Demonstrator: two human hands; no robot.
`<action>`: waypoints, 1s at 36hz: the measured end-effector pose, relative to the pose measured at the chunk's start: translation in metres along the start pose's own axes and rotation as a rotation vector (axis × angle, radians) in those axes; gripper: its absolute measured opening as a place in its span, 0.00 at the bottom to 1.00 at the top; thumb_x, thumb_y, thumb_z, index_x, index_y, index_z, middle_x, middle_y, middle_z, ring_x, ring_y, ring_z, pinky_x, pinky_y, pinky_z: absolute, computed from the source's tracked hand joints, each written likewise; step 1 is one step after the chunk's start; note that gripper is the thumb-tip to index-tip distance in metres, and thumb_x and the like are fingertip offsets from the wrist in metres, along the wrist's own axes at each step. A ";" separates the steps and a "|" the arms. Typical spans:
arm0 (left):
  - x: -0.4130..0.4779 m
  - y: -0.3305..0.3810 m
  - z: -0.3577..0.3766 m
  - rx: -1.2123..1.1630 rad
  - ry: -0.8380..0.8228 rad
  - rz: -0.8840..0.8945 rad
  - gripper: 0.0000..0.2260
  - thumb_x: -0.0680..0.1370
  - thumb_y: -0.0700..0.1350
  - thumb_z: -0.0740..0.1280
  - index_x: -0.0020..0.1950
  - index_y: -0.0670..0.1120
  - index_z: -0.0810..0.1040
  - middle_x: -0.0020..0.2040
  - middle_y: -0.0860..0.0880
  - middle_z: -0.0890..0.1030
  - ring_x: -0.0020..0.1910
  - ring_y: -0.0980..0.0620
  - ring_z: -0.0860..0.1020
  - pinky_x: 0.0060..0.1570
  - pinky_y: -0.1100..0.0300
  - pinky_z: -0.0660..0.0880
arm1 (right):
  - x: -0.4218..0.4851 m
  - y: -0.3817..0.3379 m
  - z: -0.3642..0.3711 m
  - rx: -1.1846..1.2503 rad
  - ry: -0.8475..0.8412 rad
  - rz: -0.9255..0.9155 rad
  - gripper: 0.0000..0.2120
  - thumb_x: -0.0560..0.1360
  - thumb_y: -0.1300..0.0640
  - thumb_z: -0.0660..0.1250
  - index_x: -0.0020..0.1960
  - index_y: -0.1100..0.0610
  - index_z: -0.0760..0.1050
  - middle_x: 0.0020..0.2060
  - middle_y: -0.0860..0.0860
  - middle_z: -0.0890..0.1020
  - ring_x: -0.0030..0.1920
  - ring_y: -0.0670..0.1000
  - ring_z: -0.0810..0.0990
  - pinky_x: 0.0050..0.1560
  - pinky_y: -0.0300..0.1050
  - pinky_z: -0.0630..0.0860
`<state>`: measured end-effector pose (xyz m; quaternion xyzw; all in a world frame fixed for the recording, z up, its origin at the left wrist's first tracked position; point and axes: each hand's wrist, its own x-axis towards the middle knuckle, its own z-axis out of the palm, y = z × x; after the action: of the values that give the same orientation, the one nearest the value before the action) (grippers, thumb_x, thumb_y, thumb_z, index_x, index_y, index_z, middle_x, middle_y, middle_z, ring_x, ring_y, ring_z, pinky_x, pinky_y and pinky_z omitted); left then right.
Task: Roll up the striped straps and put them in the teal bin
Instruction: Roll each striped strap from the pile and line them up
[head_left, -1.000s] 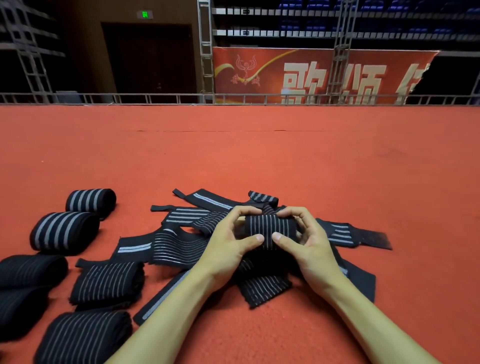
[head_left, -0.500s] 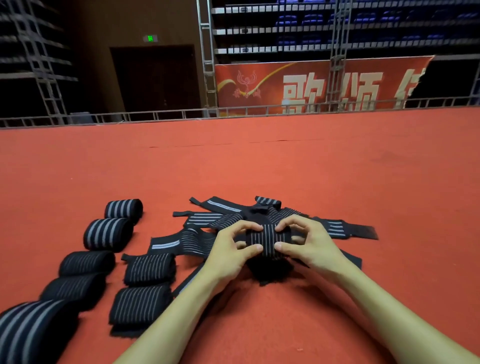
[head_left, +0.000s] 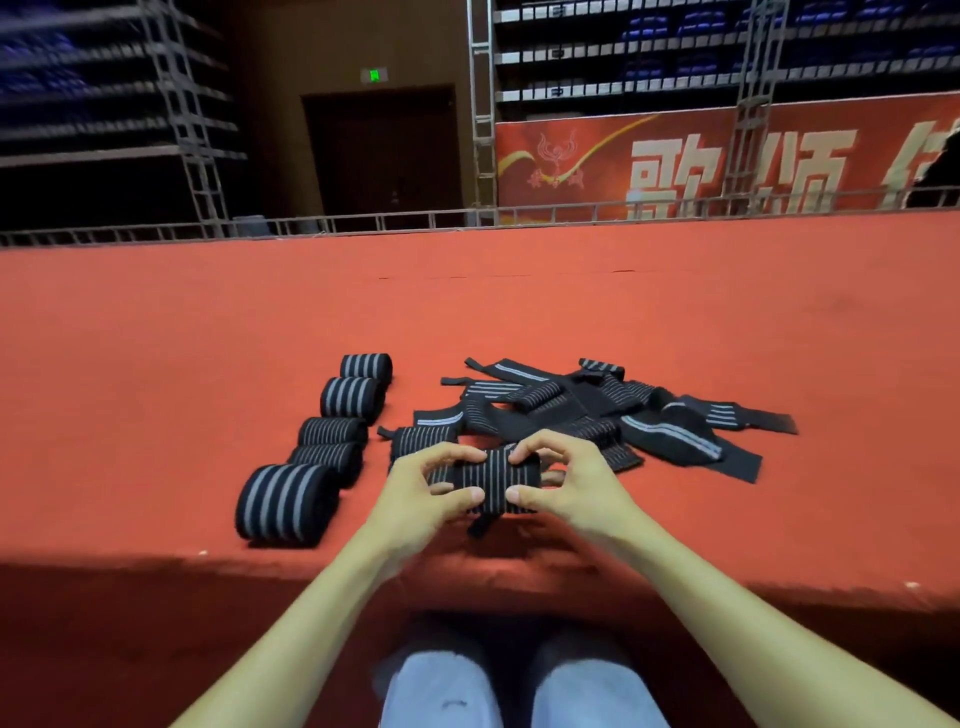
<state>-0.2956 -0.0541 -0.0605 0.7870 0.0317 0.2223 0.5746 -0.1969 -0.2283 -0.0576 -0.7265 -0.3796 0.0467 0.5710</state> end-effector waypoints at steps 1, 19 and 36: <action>-0.005 -0.002 -0.007 0.021 0.007 0.006 0.14 0.67 0.38 0.76 0.49 0.54 0.84 0.50 0.59 0.84 0.49 0.64 0.80 0.49 0.72 0.72 | -0.001 -0.002 0.008 0.003 -0.007 0.009 0.15 0.64 0.61 0.79 0.43 0.47 0.79 0.44 0.55 0.83 0.39 0.56 0.81 0.49 0.54 0.81; -0.041 -0.025 -0.065 0.166 0.017 -0.159 0.15 0.74 0.34 0.74 0.53 0.52 0.83 0.49 0.56 0.82 0.34 0.61 0.78 0.39 0.67 0.76 | -0.006 -0.003 0.087 -0.193 -0.063 0.089 0.14 0.67 0.59 0.79 0.44 0.47 0.77 0.47 0.50 0.81 0.32 0.47 0.81 0.42 0.54 0.83; -0.030 -0.036 -0.075 0.667 -0.073 -0.023 0.13 0.76 0.46 0.73 0.60 0.54 0.82 0.57 0.53 0.71 0.59 0.51 0.70 0.64 0.57 0.67 | 0.001 0.002 0.090 -0.461 -0.108 0.047 0.13 0.70 0.45 0.76 0.48 0.41 0.73 0.40 0.40 0.75 0.51 0.52 0.75 0.52 0.46 0.72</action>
<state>-0.3438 0.0160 -0.0850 0.9388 0.0912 0.1650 0.2885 -0.2404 -0.1561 -0.0896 -0.8428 -0.3932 0.0108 0.3674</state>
